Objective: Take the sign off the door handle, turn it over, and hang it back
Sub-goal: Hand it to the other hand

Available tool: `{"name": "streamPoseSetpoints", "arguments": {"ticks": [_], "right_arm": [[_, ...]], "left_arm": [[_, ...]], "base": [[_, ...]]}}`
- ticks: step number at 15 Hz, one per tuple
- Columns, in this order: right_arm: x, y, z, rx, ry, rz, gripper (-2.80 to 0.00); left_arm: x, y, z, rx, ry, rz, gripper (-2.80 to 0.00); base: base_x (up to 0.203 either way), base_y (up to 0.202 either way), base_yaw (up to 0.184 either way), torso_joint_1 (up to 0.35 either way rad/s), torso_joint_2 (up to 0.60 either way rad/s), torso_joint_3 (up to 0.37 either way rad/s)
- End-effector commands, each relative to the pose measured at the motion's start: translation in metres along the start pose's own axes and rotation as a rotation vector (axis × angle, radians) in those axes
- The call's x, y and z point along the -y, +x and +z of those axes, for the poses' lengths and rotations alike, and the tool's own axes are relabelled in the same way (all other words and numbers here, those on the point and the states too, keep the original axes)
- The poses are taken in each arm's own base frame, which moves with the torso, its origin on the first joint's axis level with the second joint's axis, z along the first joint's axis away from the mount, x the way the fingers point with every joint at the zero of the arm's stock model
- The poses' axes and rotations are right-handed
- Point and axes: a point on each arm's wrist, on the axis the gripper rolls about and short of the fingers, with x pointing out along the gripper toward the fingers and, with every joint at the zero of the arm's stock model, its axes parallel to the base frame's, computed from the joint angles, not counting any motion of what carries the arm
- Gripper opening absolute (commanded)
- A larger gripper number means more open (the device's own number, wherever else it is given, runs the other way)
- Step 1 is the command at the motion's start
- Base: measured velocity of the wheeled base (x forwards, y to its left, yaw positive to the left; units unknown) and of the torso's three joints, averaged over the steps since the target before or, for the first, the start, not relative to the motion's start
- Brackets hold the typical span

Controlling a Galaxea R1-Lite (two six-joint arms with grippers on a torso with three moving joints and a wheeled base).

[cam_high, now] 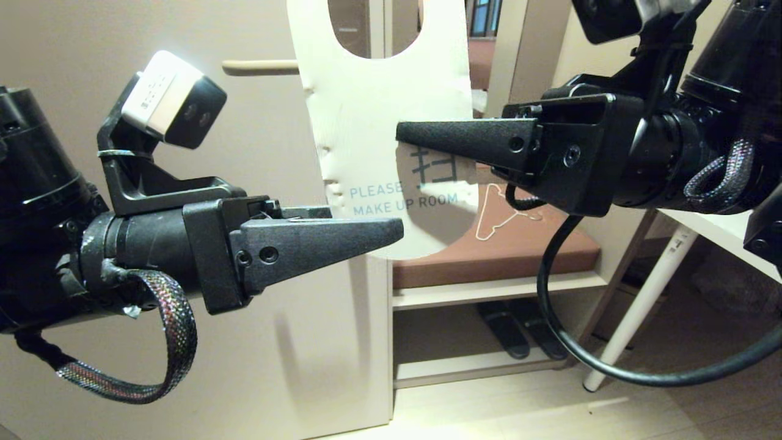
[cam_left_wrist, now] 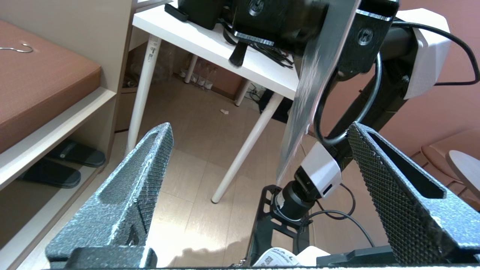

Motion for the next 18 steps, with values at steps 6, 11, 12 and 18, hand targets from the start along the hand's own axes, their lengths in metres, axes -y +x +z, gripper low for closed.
{"name": "streamPoseSetpoints", "arguments": {"ticks": [6, 11, 12, 18], "right_arm": [[0.001, 0.016, -0.010, -0.018, 0.015, 0.044, -2.80], [0.004, 0.018, -0.011, -0.012, 0.007, 0.045, -2.80], [0.004, 0.018, -0.011, -0.012, 0.007, 0.045, -2.80], [0.005, 0.019, -0.012, -0.013, 0.007, 0.046, -2.80]], "left_arm": [[0.001, 0.000, 0.000, 0.001, 0.010, -0.008, 0.00], [0.003, -0.002, 0.000, 0.001, 0.012, -0.009, 0.00], [0.003, -0.002, 0.000, 0.003, 0.015, -0.009, 0.00], [0.003, -0.001, -0.002, -0.004, 0.025, -0.011, 0.00]], "base": [[0.000, 0.000, 0.000, 0.000, 0.00, 0.000], [0.000, 0.000, 0.000, 0.000, 0.00, 0.000], [0.000, 0.000, 0.000, 0.000, 0.00, 0.000], [0.000, 0.000, 0.000, 0.000, 0.00, 0.000]]}}
